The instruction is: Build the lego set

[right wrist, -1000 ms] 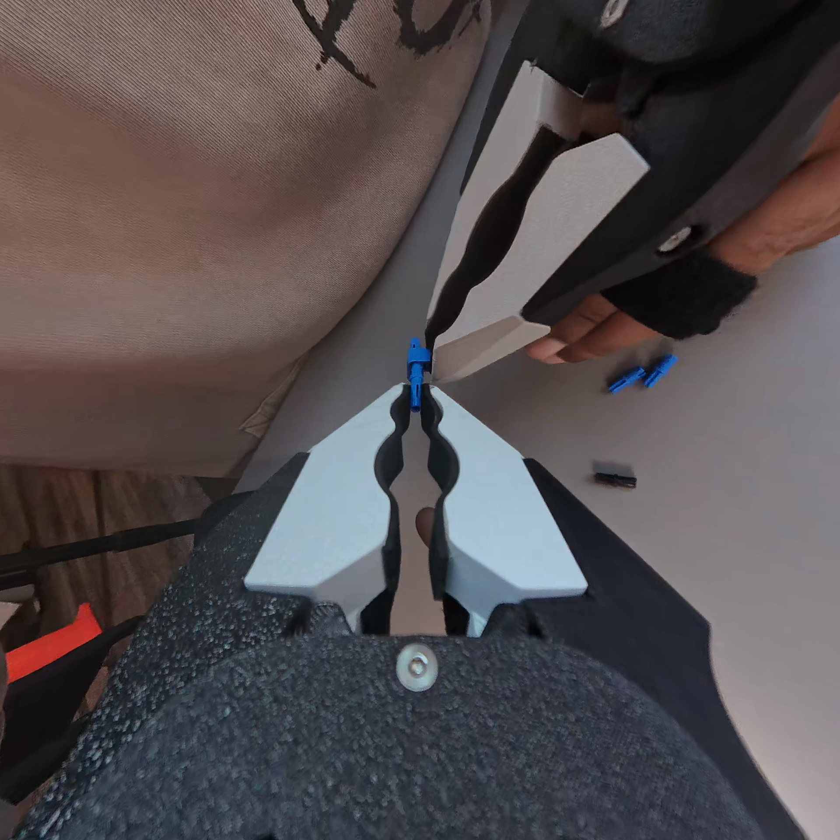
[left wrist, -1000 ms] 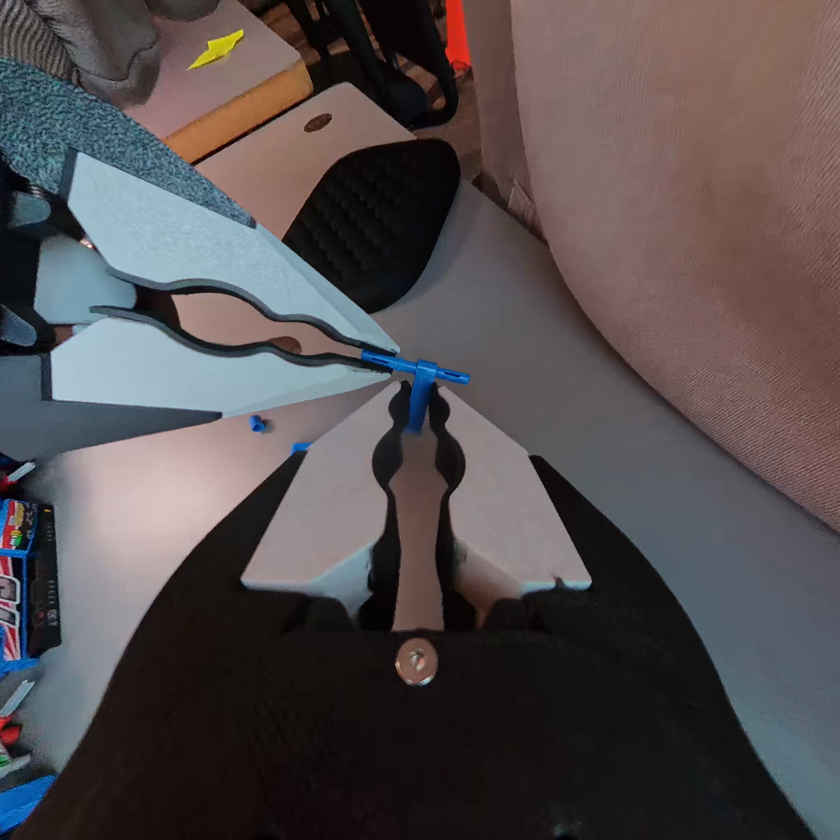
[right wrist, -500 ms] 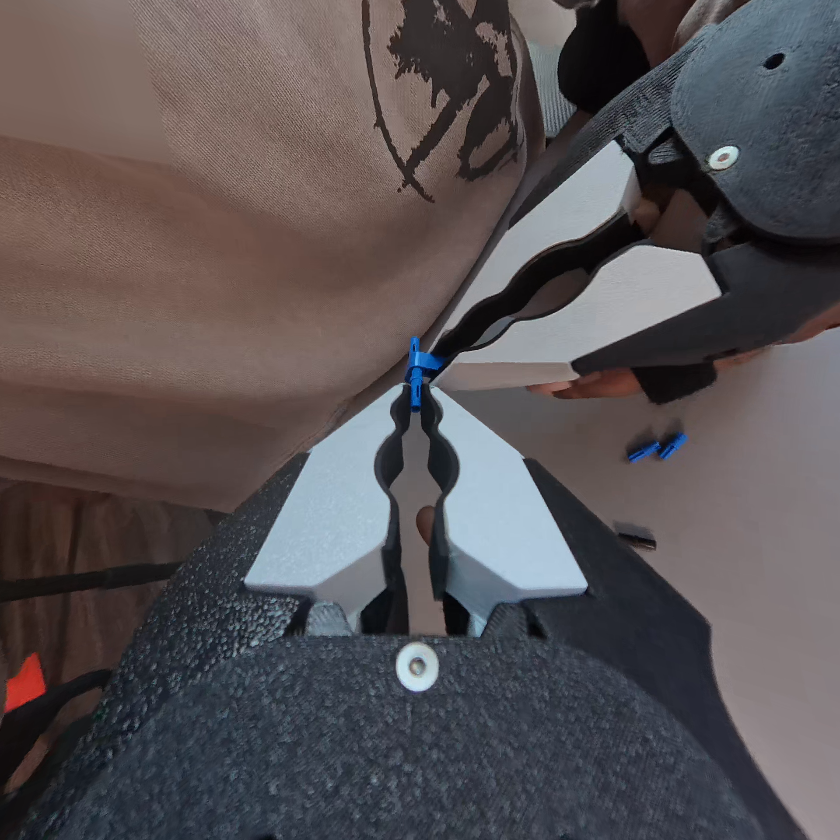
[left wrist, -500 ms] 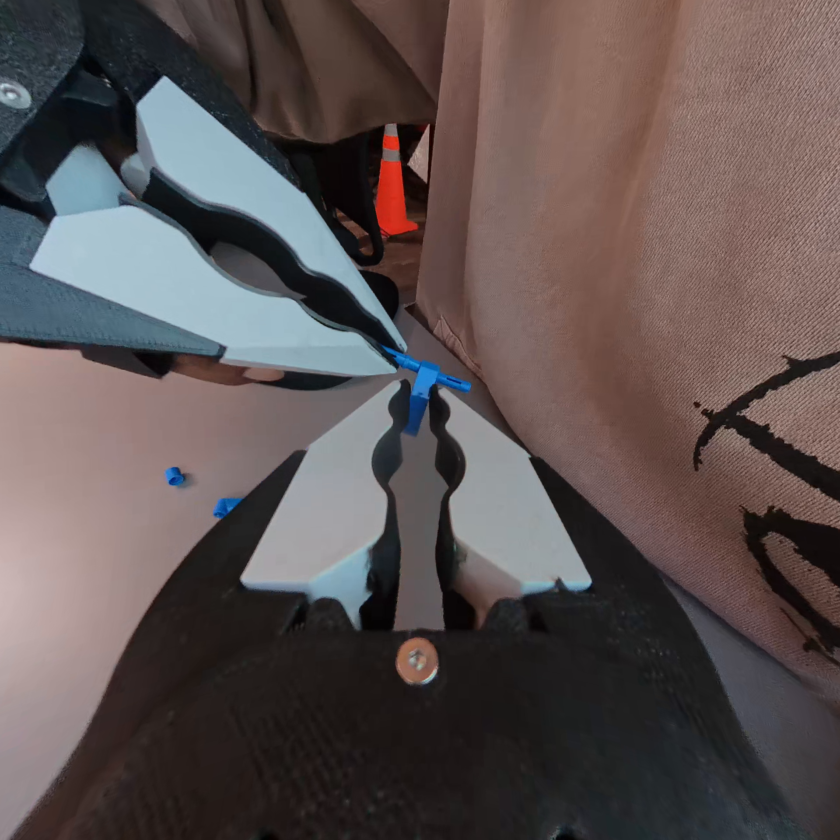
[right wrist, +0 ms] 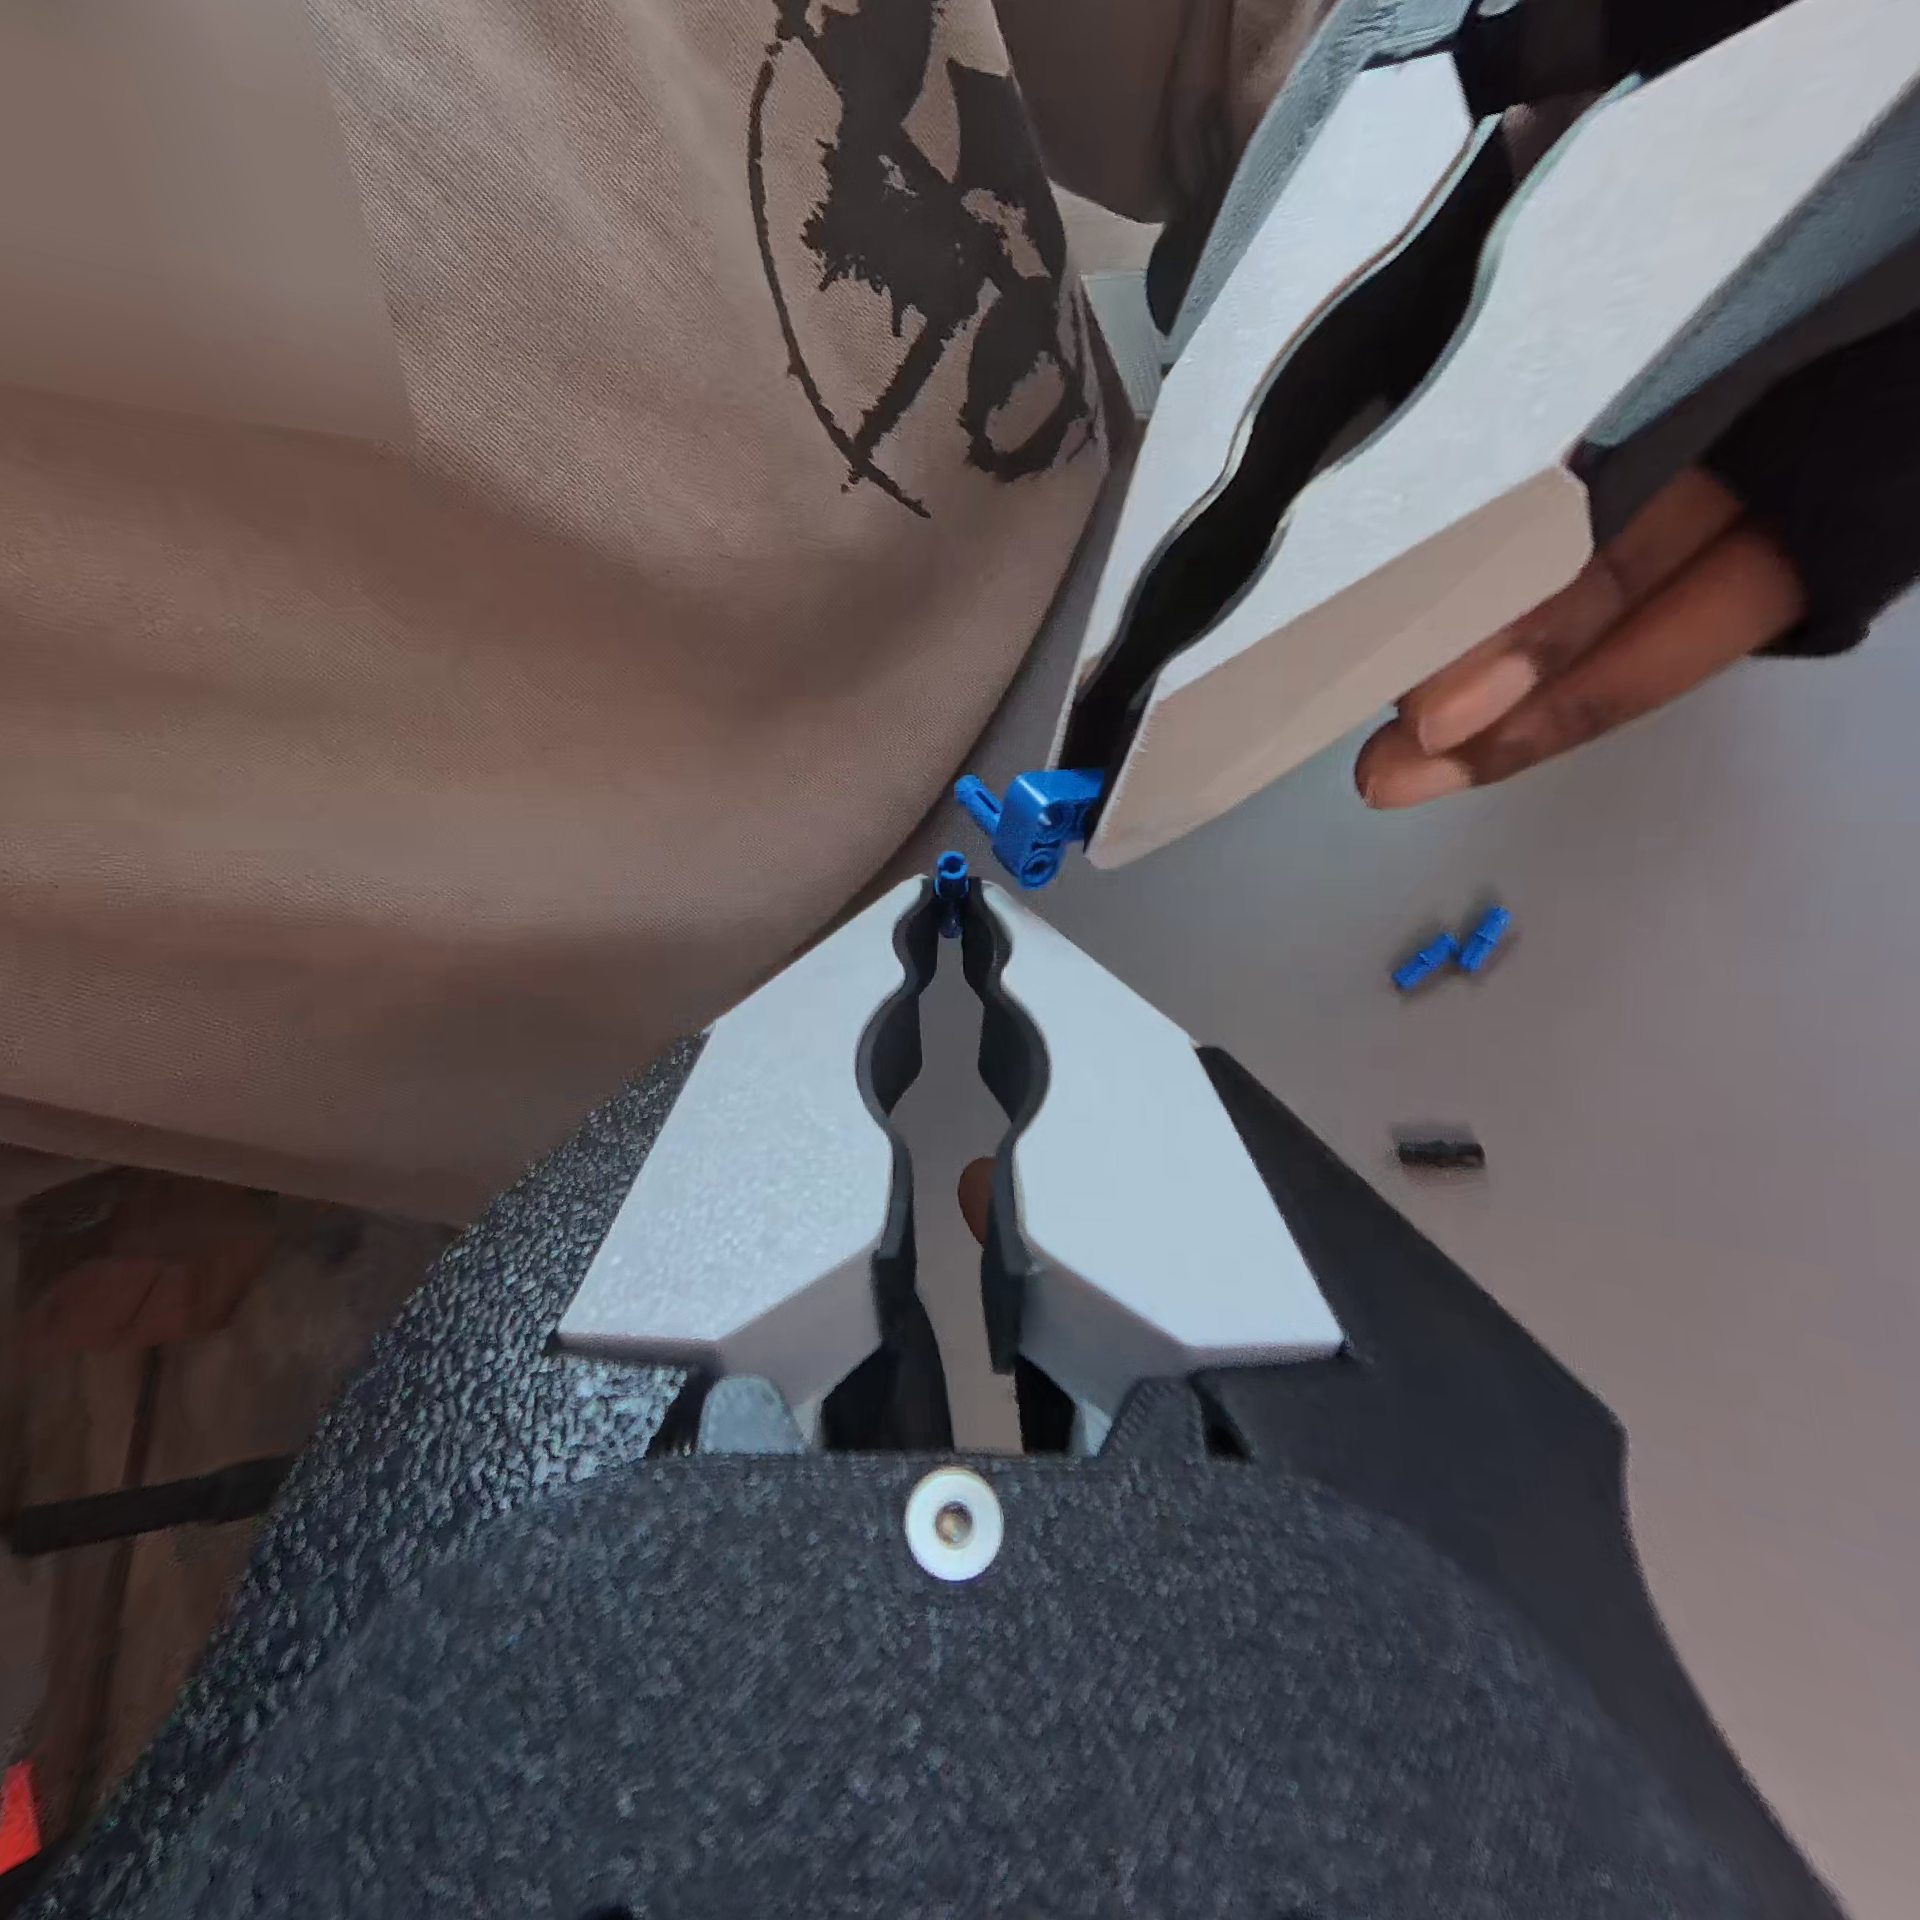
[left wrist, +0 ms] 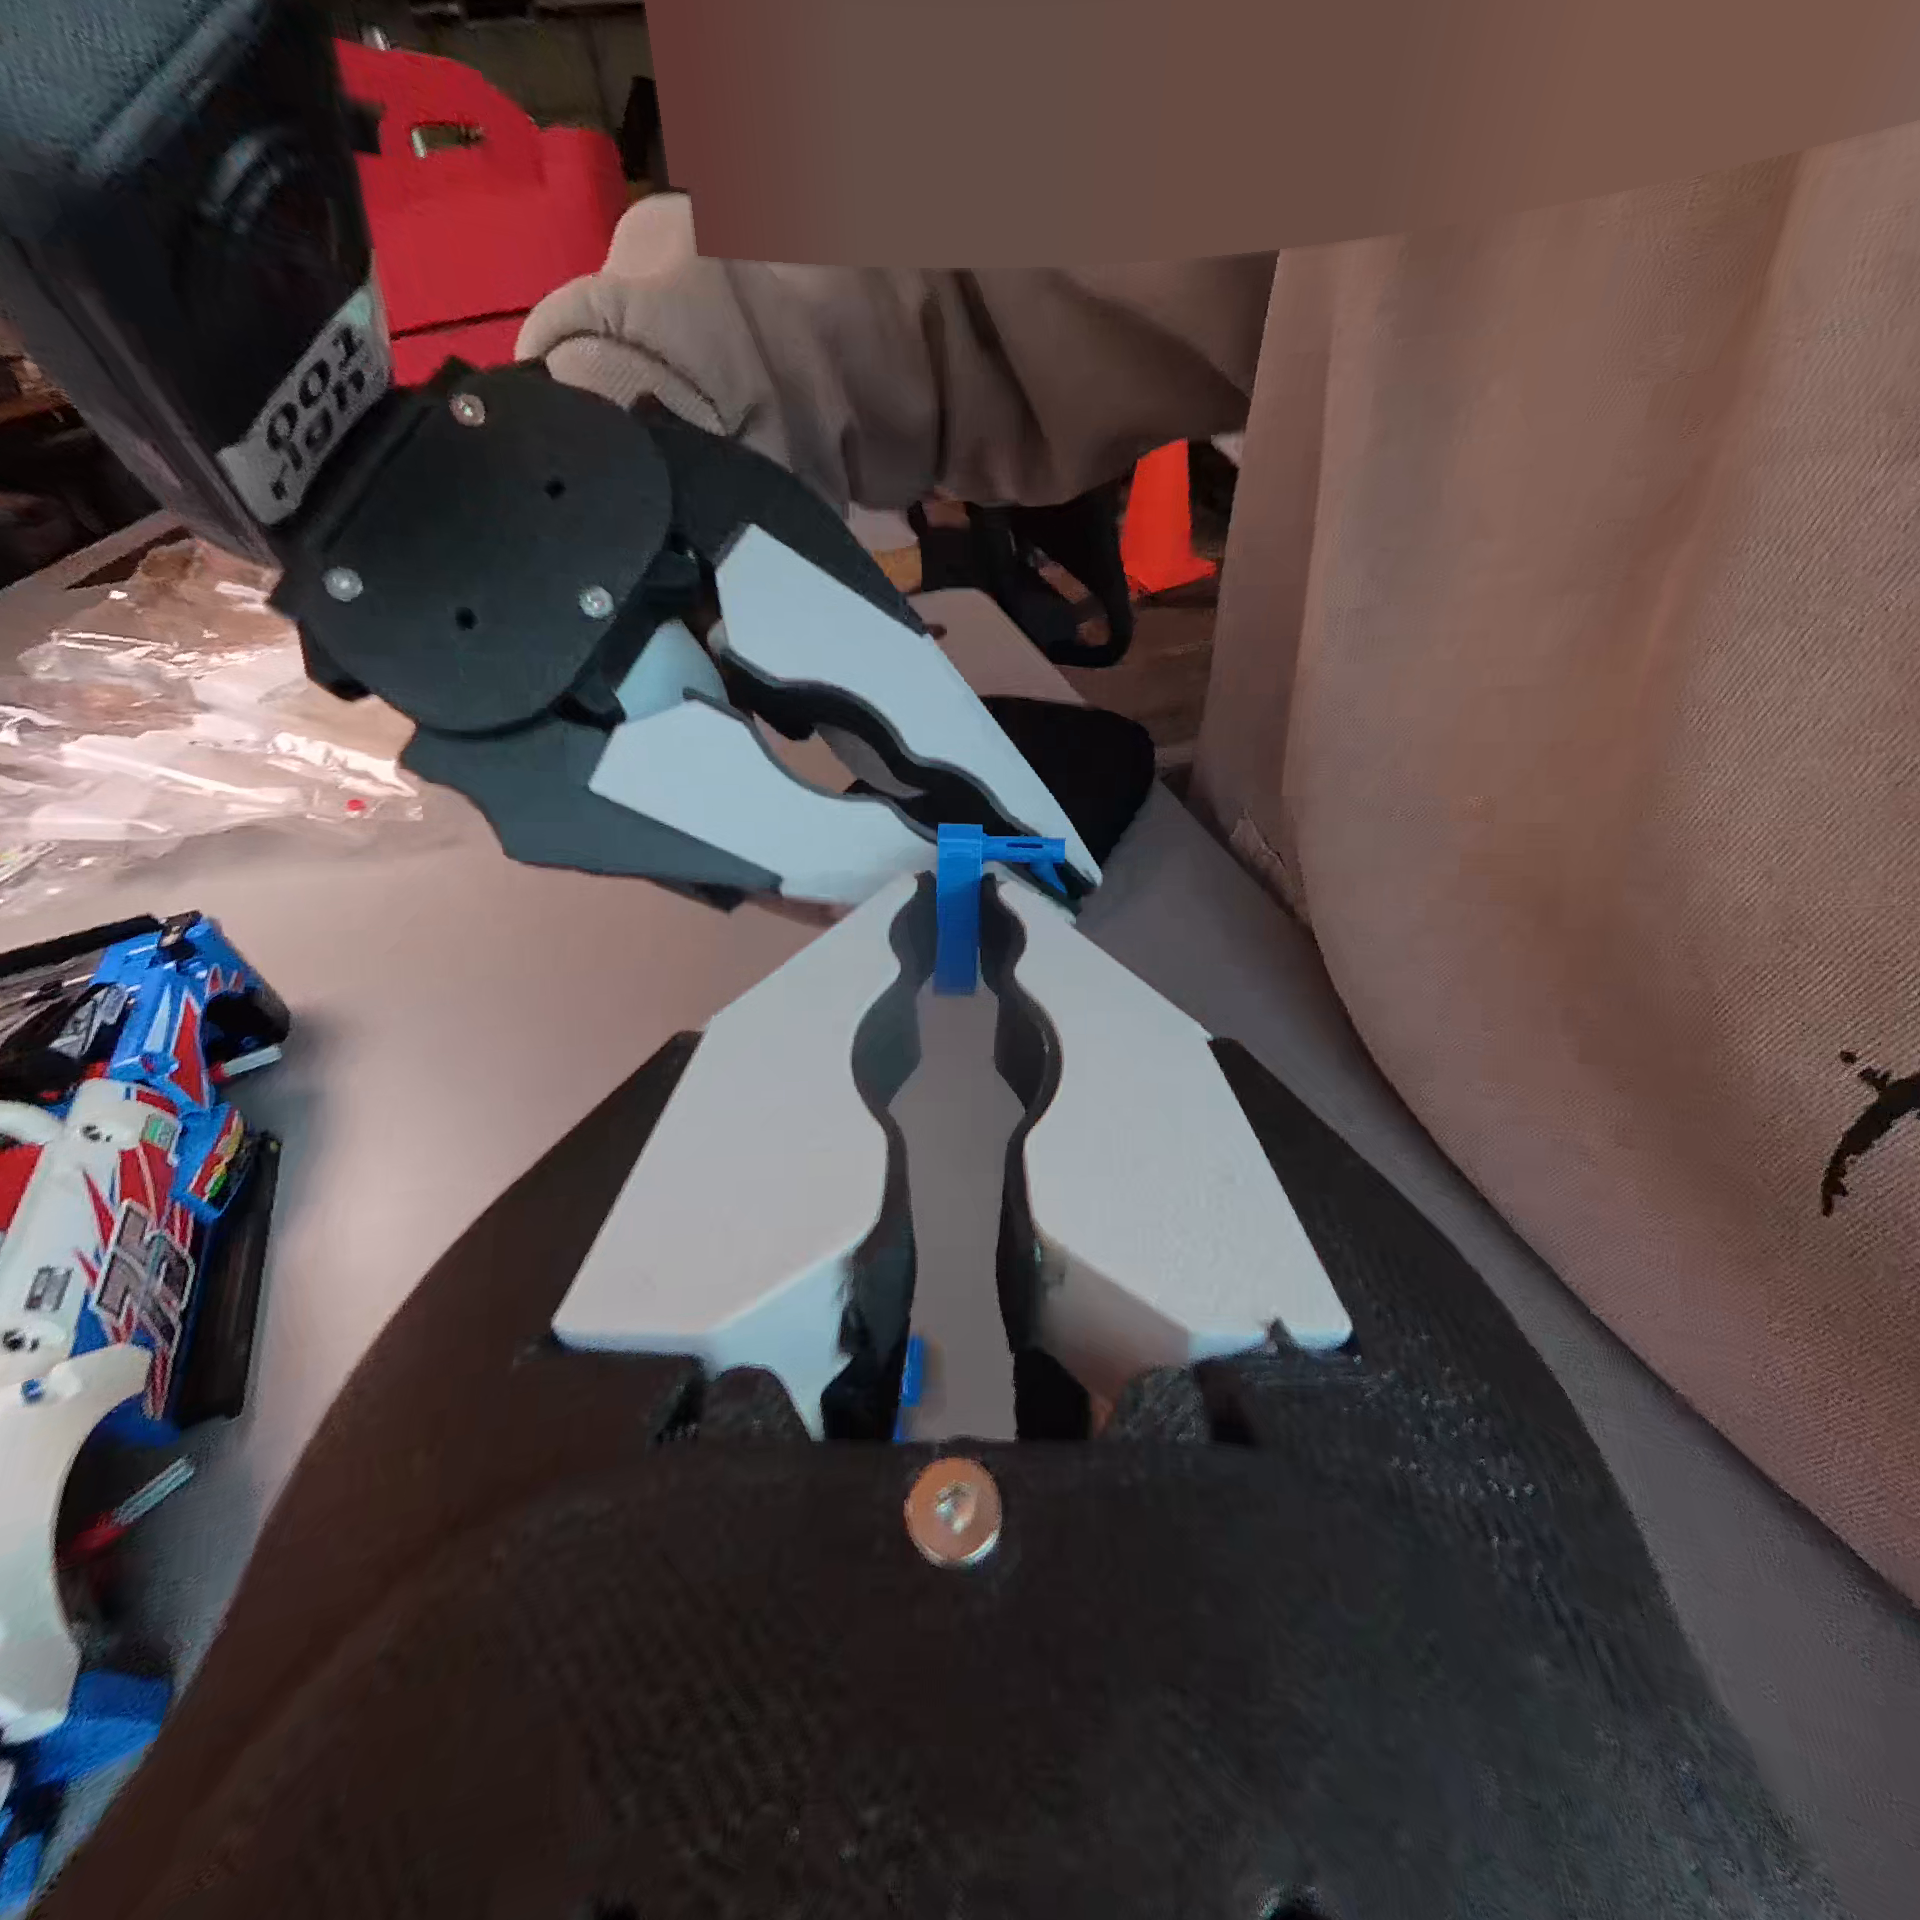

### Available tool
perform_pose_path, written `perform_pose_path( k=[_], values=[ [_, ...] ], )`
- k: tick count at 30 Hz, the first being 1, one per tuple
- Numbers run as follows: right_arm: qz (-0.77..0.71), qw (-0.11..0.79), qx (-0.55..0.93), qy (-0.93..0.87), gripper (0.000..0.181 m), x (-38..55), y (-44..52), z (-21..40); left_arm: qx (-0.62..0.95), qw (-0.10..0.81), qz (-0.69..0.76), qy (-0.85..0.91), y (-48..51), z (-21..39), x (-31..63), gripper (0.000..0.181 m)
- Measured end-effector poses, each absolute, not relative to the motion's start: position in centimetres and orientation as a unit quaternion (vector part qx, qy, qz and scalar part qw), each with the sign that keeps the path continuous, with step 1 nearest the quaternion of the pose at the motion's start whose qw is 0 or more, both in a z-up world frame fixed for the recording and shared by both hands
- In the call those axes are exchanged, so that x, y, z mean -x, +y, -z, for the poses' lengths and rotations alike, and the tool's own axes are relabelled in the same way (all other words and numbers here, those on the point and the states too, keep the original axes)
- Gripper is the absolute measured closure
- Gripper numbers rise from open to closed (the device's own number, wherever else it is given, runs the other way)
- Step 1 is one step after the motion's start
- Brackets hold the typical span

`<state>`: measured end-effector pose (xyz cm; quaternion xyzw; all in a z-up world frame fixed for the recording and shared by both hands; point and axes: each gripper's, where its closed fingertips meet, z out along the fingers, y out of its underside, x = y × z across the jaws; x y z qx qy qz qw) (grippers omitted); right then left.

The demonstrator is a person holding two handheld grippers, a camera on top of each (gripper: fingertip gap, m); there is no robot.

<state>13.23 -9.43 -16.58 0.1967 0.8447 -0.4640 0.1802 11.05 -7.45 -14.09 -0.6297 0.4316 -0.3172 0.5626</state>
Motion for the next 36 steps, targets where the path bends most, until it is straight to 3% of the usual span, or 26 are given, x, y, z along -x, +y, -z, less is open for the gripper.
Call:
perform_pose_path(
  k=[5, 14, 24, 26, 31, 36],
  values=[
    [0.470, 0.105, -0.233, 0.845, 0.179, -11.8, -7.6, 17.3, 0.658, 0.531, 0.244, 0.475, -7.7, 17.6, -10.7, 0.175],
    [0.432, 0.075, -0.205, 0.875, 0.179, -11.9, -8.1, 18.6, 0.653, 0.518, 0.280, 0.476, -8.2, 17.5, -11.9, 0.175],
    [0.352, 0.022, -0.256, 0.900, 0.179, -11.5, -7.0, 23.5, 0.738, 0.385, 0.238, 0.501, -8.7, 23.9, -10.9, 0.169],
    [0.354, 0.009, -0.266, 0.897, 0.179, -11.3, -6.9, 23.6, 0.739, 0.403, 0.248, 0.479, -8.1, 23.1, -10.7, 0.162],
    [0.364, 0.023, -0.283, 0.887, 0.179, -11.5, -7.3, 23.3, 0.703, 0.498, 0.199, 0.467, -6.7, 19.7, -10.6, 0.168],
    [0.396, 0.067, -0.290, 0.869, 0.179, -11.6, -8.4, 22.3, 0.673, 0.501, 0.148, 0.523, -7.3, 19.8, -12.0, 0.170]
  ],
)
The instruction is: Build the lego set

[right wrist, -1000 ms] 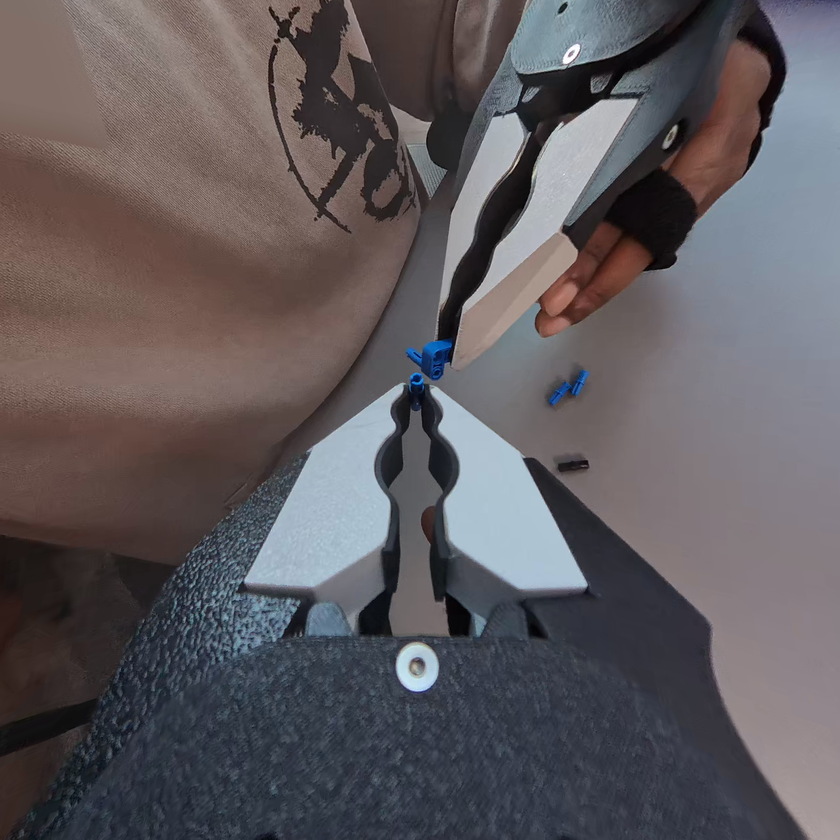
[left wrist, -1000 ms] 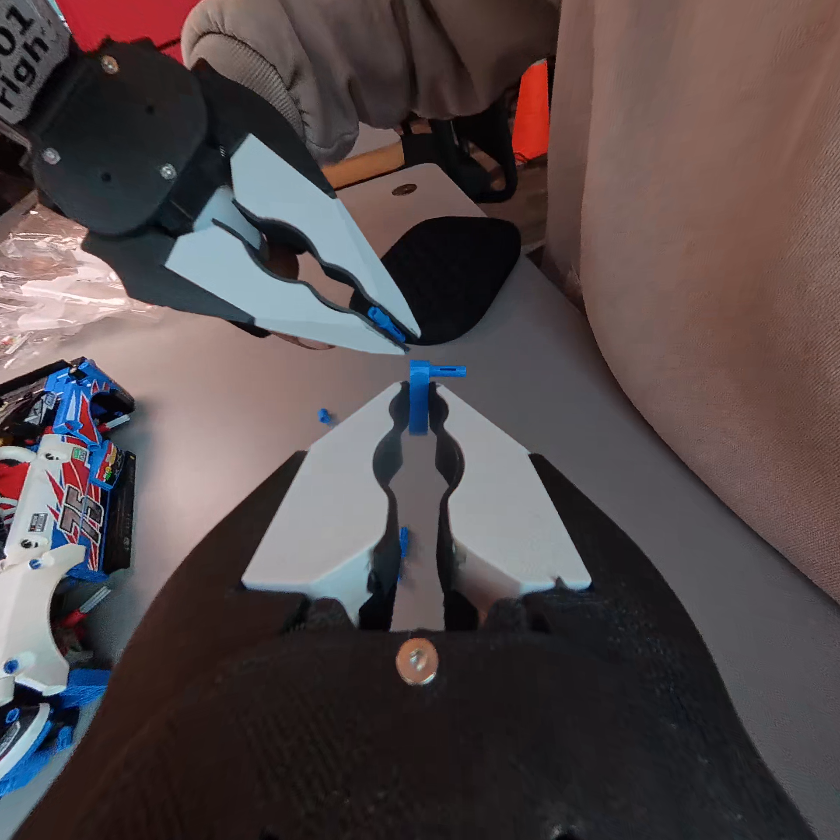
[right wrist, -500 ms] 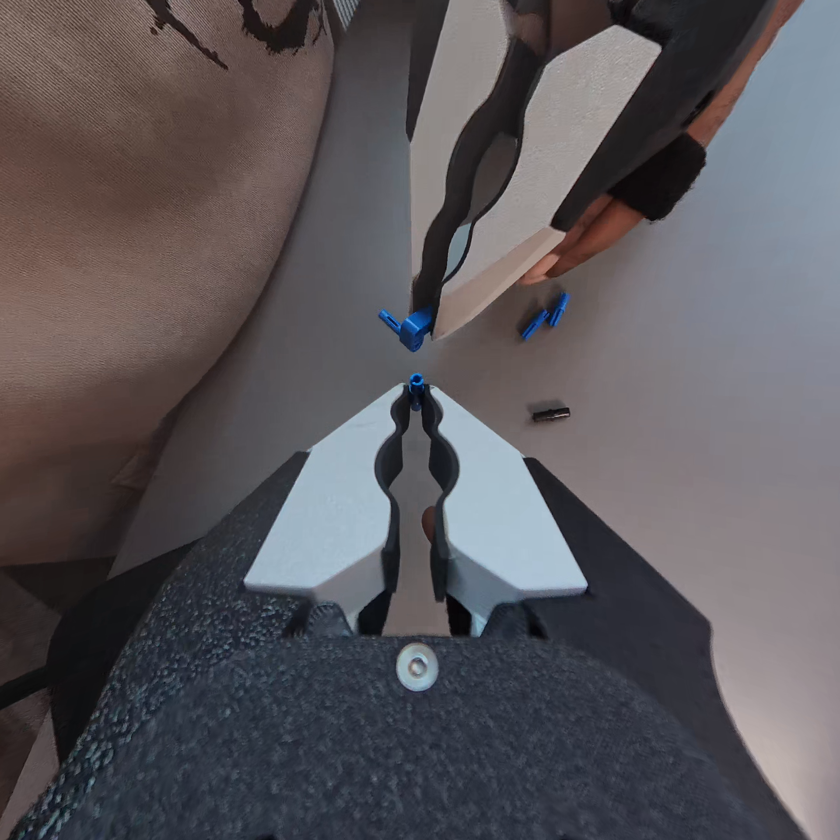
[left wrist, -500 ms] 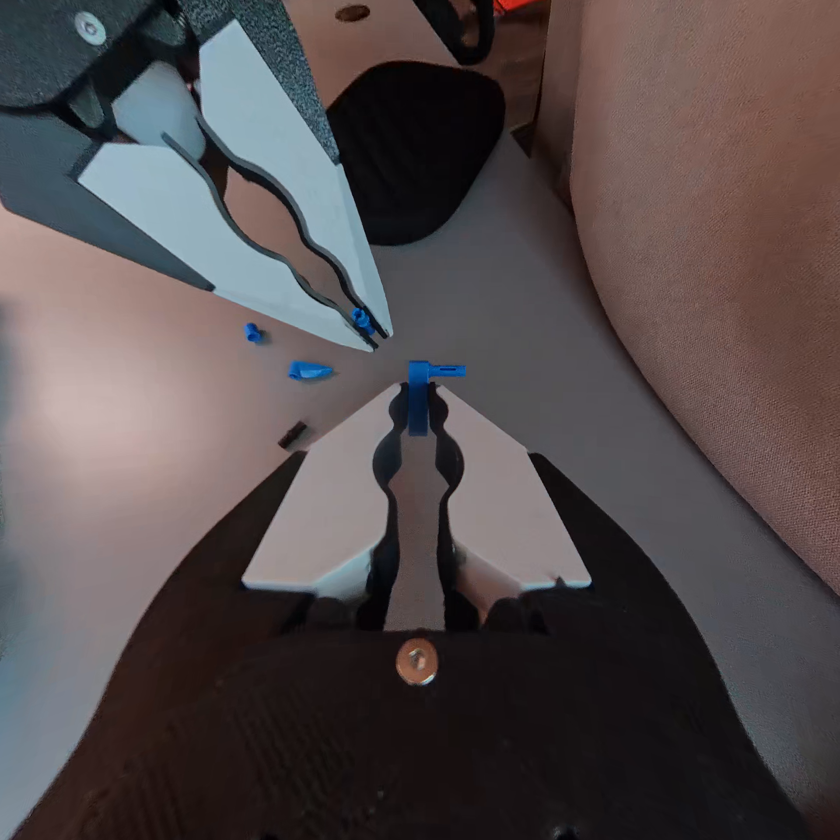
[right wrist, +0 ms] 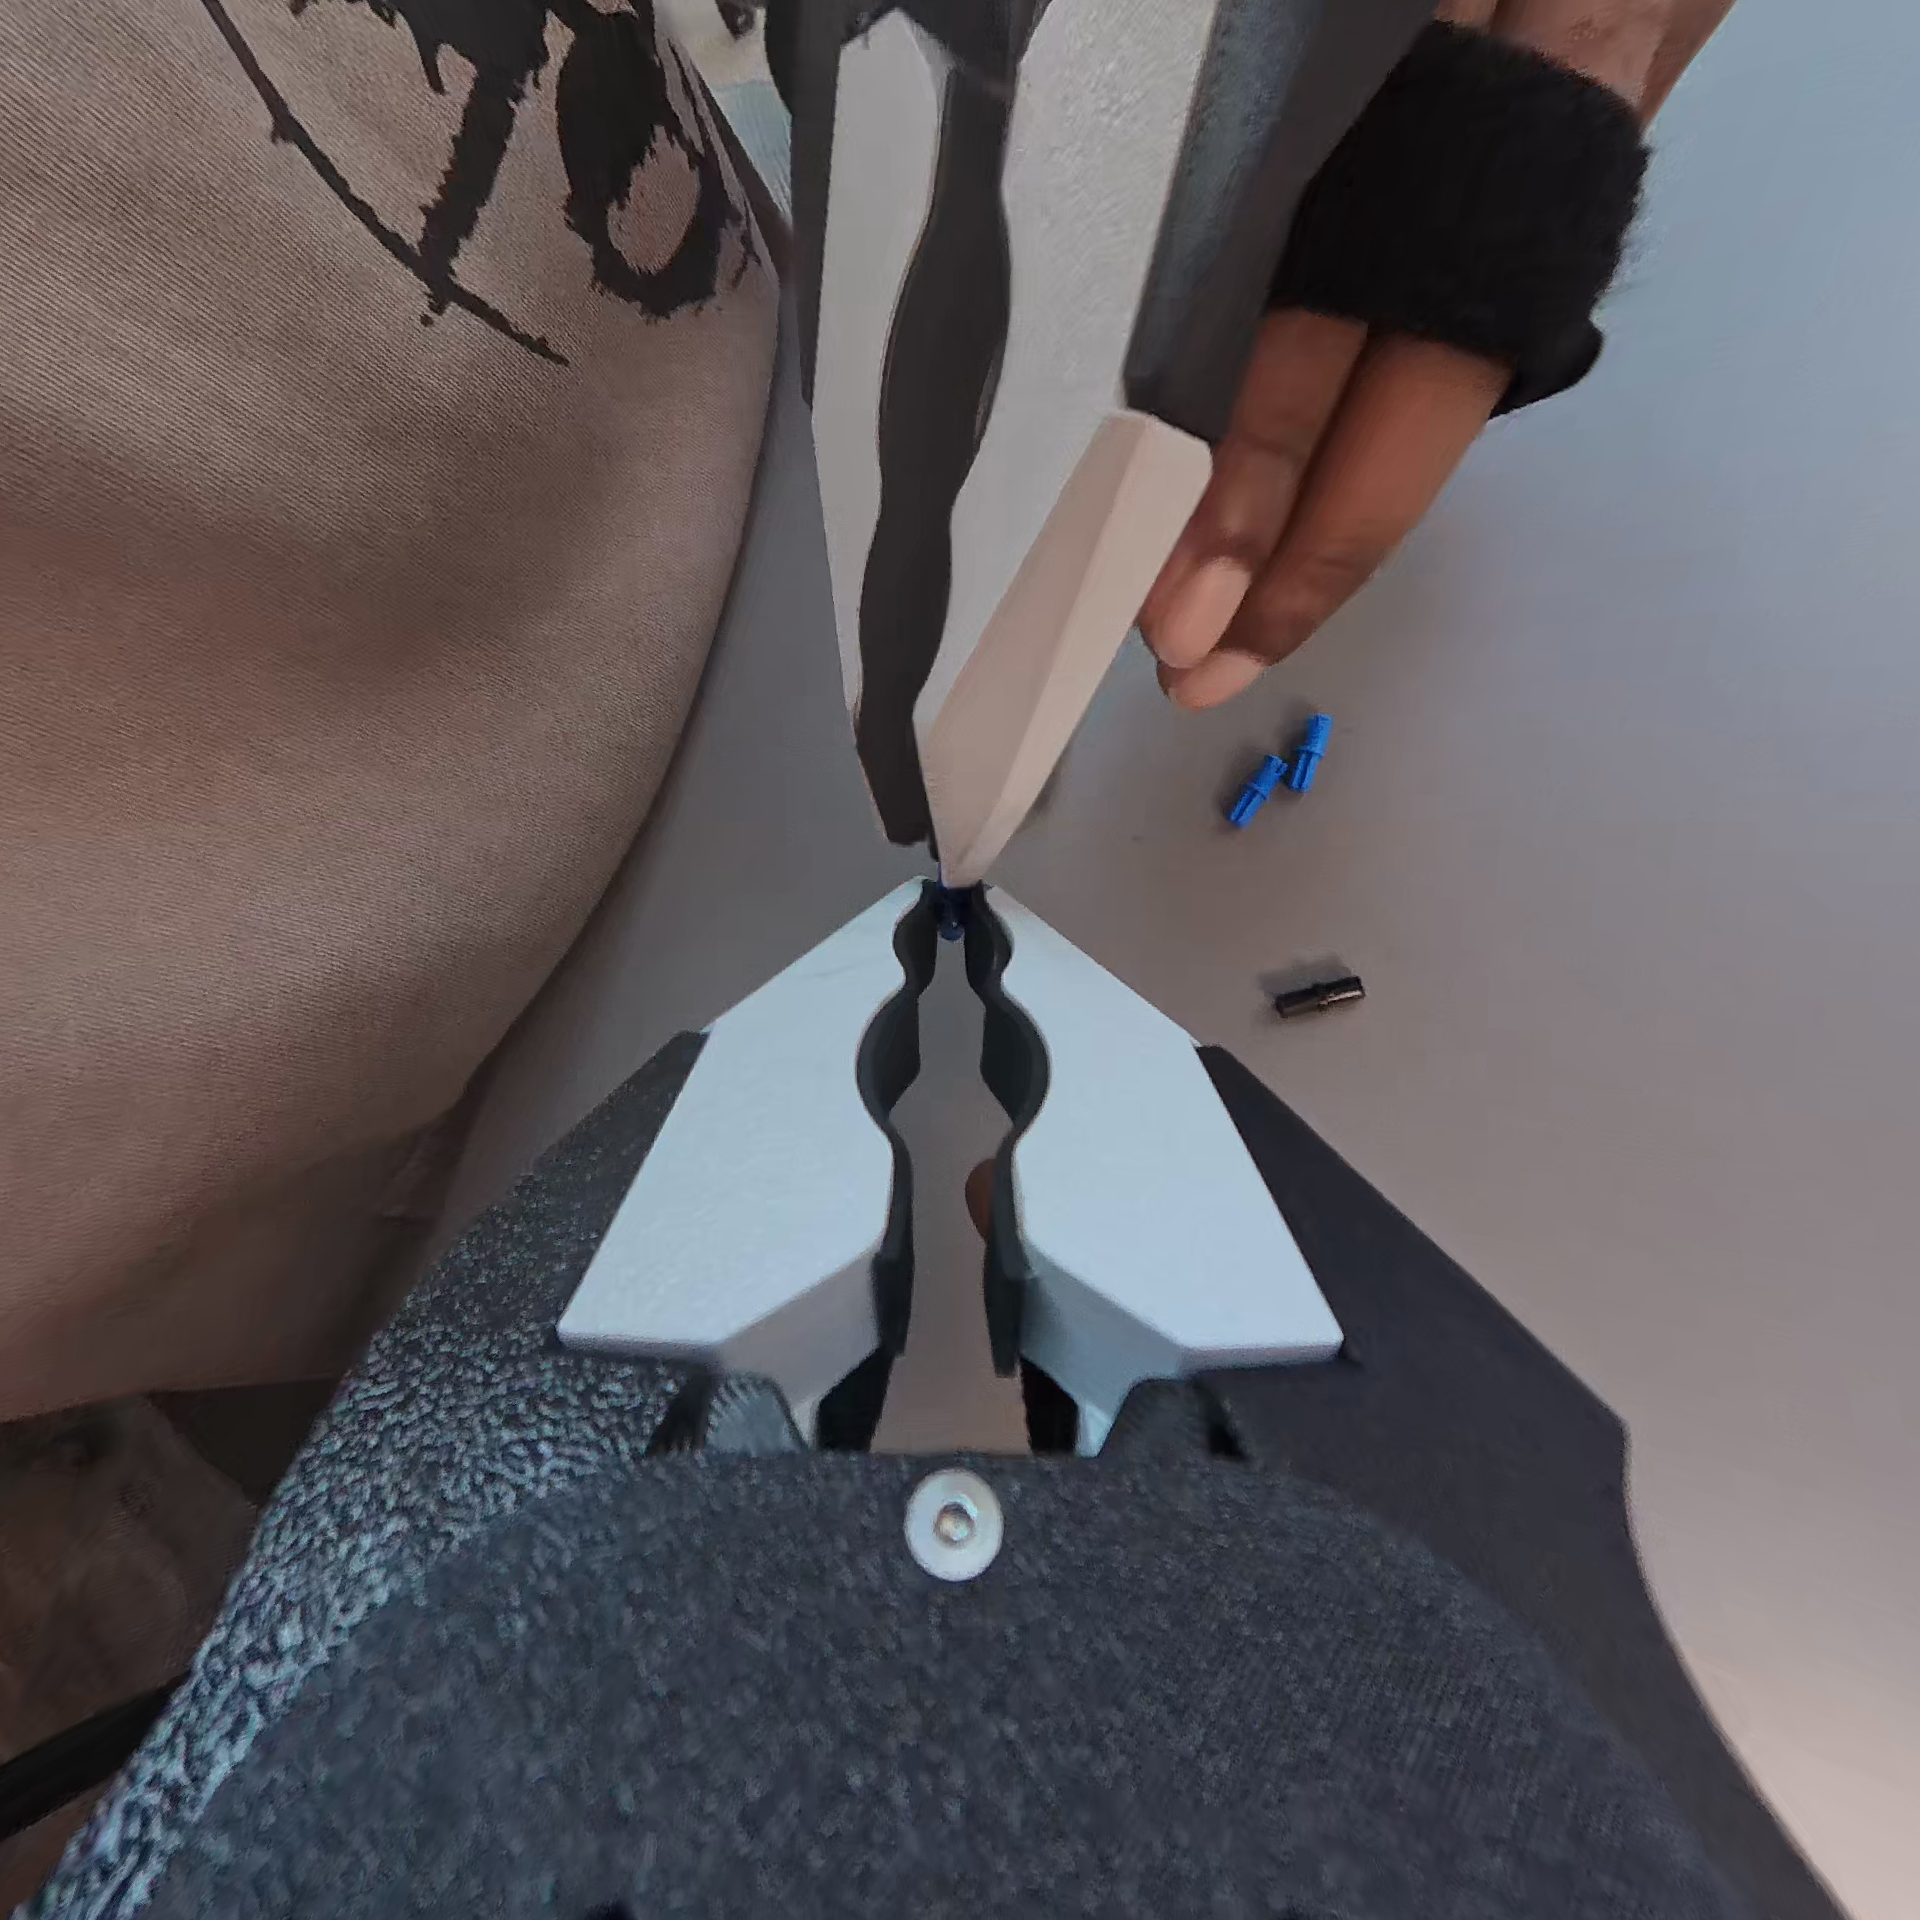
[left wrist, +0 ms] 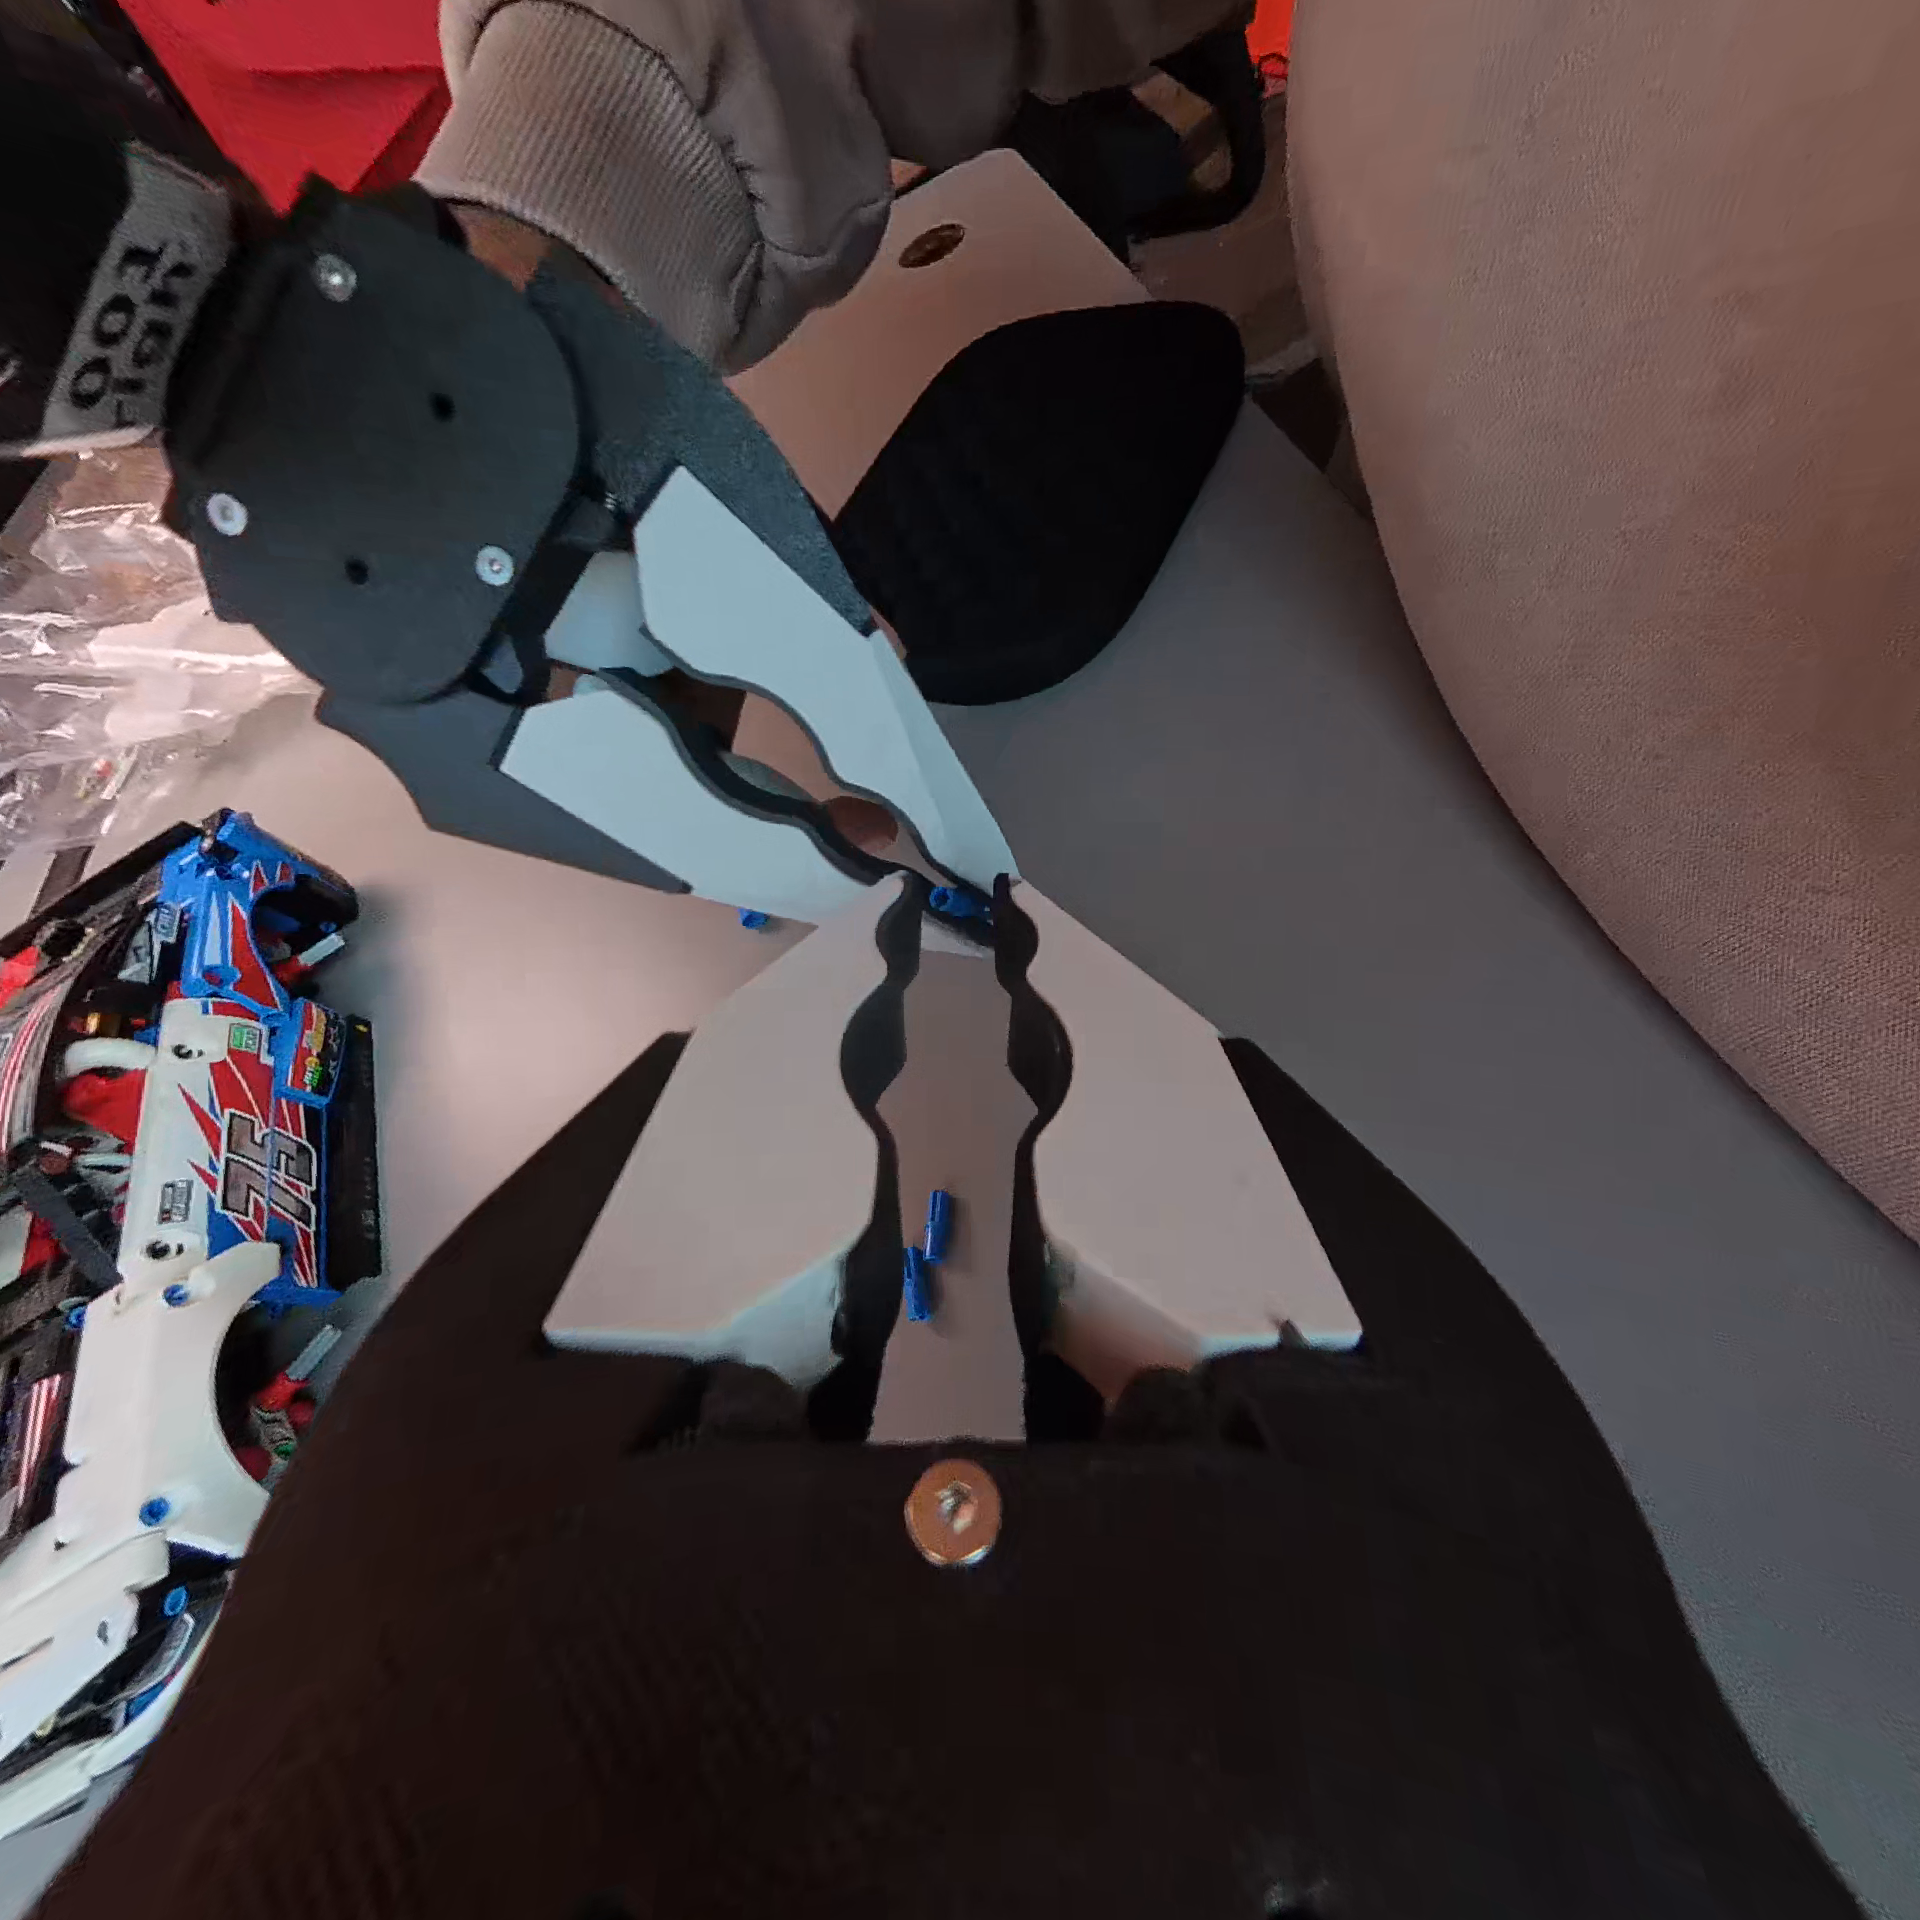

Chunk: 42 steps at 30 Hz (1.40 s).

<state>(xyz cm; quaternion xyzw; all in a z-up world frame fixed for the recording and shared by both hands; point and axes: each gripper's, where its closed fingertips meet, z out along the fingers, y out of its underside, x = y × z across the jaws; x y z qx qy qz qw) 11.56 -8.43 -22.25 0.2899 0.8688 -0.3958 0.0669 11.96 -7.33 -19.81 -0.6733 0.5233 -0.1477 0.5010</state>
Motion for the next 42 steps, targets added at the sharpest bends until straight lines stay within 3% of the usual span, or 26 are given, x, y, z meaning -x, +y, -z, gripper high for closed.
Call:
perform_pose_path(
  k=[5, 12, 15, 21, 32, 39, 42],
  values=[
    [0.420, 0.103, -0.295, 0.852, 0.179, -12.0, -8.7, 21.6, 0.662, 0.510, 0.131, 0.534, -7.6, 19.4, -12.1, 0.181],
    [0.458, 0.096, -0.316, 0.825, 0.179, -11.8, -7.8, 20.4, 0.665, 0.516, 0.139, 0.522, -7.7, 19.2, -11.6, 0.181],
    [0.458, 0.094, -0.313, 0.826, 0.179, -11.7, -8.0, 20.3, 0.670, 0.518, 0.128, 0.517, -7.2, 19.3, -11.5, 0.165],
    [0.466, 0.092, -0.316, 0.821, 0.179, -11.2, -8.0, 19.9, 0.664, 0.527, 0.093, 0.521, -6.9, 19.3, -11.6, 0.179],
    [0.724, -0.013, -0.399, 0.563, 0.179, -8.0, -5.6, 14.2, 0.603, 0.639, -0.076, 0.471, -5.0, 15.0, -8.8, 0.179],
    [0.725, -0.038, -0.409, 0.553, 0.180, -7.5, -5.3, 14.0, 0.606, 0.646, -0.090, 0.456, -4.7, 14.8, -8.3, 0.179],
    [0.711, -0.033, -0.409, 0.571, 0.180, -7.4, -5.4, 14.3, 0.633, 0.642, -0.024, 0.433, -4.7, 15.1, -8.3, 0.178]
  ],
)
